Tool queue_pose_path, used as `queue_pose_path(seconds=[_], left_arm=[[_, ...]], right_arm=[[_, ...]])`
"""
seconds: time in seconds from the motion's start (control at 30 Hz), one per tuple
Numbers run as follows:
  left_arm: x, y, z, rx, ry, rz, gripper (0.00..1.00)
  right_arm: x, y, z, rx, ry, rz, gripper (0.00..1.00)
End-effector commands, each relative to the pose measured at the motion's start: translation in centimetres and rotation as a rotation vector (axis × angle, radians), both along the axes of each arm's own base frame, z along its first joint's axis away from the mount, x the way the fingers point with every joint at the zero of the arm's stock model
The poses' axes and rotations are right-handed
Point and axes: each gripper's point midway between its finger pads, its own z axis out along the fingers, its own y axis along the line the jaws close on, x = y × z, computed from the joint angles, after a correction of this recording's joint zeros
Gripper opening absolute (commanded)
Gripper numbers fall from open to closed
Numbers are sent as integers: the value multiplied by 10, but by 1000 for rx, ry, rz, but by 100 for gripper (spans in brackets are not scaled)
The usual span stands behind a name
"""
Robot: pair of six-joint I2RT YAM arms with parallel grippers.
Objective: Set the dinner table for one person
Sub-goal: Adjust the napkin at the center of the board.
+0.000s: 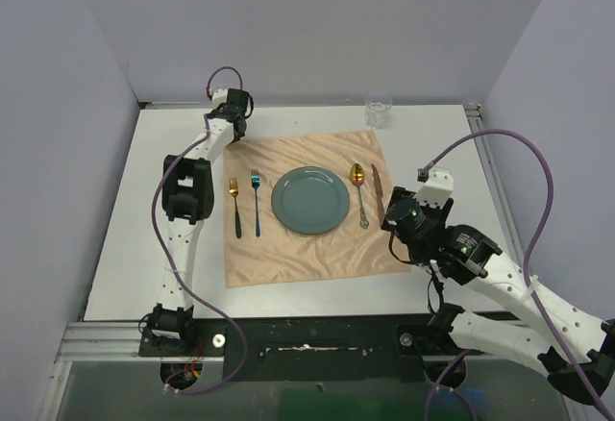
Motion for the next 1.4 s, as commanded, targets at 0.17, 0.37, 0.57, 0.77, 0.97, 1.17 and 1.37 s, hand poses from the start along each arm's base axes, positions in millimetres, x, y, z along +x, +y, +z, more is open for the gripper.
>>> queue_pose_path(seconds=[0.17, 0.37, 0.57, 0.77, 0.97, 1.17, 1.37], left_arm=[[2, 4, -16, 11, 44, -14, 0], [11, -1, -18, 1, 41, -32, 0], [16, -3, -21, -10, 37, -41, 0], [18, -6, -29, -27, 45, -58, 0], [20, -9, -36, -35, 49, -74, 0], [23, -7, -37, -35, 44, -74, 2], [24, -6, -44, -55, 55, -79, 7]], right_arm=[[1, -7, 8, 21, -50, -46, 64], [1, -8, 9, 25, -50, -52, 64], [-1, -10, 9, 35, -50, -63, 64], [-4, -13, 9, 42, -46, -70, 64], [-6, -15, 10, 46, -46, -75, 64], [-7, -15, 12, 56, -46, -75, 64], [-10, -17, 12, 65, -41, -80, 63]])
